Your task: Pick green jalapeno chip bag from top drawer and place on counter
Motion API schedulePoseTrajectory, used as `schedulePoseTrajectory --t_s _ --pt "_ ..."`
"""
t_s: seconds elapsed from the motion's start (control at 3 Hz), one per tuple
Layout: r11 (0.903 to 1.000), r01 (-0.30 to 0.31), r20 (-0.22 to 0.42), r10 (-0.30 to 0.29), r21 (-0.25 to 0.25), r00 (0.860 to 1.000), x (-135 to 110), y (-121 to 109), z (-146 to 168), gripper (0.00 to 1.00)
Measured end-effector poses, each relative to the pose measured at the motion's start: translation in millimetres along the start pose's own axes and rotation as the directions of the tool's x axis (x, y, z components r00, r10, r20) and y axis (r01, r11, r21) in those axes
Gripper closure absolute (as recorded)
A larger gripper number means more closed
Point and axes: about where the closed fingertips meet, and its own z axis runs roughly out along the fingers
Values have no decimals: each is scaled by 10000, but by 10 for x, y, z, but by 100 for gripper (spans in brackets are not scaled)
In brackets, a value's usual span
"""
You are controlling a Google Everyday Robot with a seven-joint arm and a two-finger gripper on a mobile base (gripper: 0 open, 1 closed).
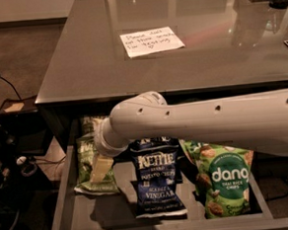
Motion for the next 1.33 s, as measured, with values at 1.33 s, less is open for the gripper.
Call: schedulePoseTrajectory --t_s 1.33 --pt "9965 -165 -1208 65 -820 9927 489 -122 590 0"
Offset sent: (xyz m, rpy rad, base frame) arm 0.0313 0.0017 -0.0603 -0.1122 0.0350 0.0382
